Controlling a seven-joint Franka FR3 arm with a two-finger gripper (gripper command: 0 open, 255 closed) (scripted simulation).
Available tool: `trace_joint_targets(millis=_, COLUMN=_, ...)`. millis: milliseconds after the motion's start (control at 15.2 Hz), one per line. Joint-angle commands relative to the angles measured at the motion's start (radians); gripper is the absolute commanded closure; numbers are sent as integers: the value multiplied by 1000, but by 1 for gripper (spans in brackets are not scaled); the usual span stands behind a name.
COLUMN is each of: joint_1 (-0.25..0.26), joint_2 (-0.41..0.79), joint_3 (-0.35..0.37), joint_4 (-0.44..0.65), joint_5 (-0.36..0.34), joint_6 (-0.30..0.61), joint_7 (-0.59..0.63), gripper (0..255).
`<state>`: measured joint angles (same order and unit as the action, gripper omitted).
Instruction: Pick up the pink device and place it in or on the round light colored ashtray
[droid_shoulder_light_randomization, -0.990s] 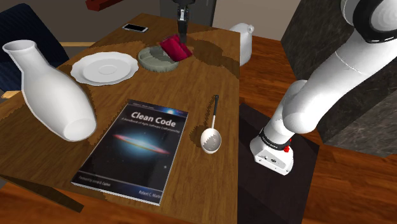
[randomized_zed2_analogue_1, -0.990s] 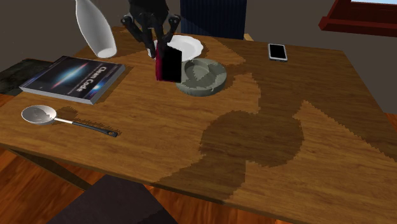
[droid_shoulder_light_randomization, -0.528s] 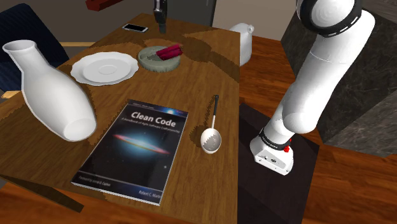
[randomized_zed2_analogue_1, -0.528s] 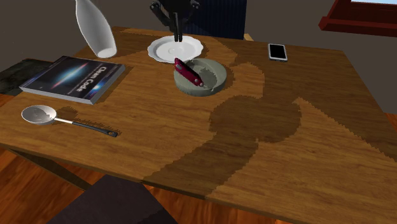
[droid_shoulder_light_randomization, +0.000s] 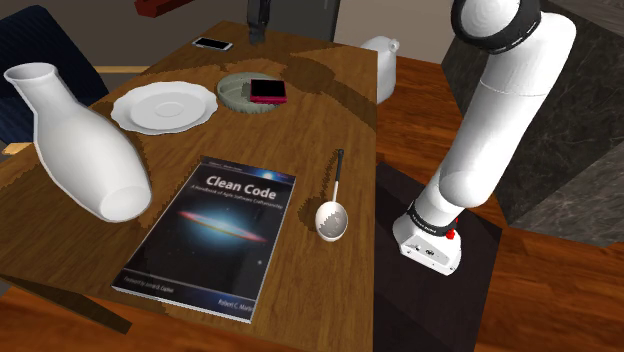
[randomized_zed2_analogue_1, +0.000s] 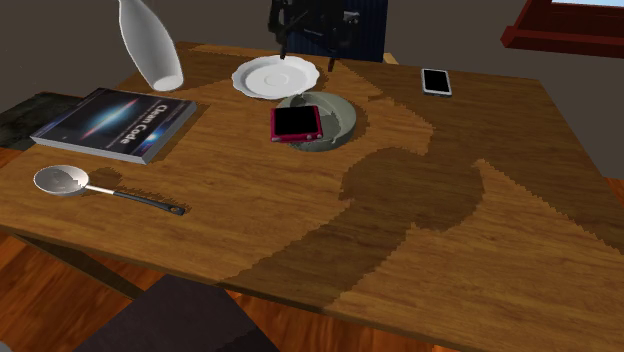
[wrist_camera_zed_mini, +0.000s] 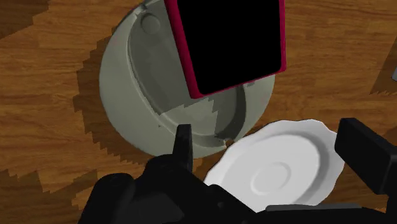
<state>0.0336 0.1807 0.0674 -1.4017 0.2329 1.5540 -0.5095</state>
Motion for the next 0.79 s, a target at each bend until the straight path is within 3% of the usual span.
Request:
trace_joint_targets(millis=0, joint_1=-88, joint_2=-21, joint_3=-30, joint_4=-98, joint_5=202, joint_6=40, joint_7=-112, gripper=0)
trace_joint_targets(millis=396, joint_1=-286, joint_2=70, joint_3=-90, joint_4=-312, joint_5=710, joint_6=-15, joint_7=-432, gripper=0)
trace_joint_targets(millis=462, joint_1=-299, joint_2=83, joint_3=-90, joint_4=-325, joint_5=743, joint_6=-25, joint_7=-454, gripper=0)
trace_joint_targets(millis=726, joint_1=-279, joint_2=74, joint_3=-75, joint_4=-364, joint_5=754, joint_6=18, joint_7=-460, gripper=0)
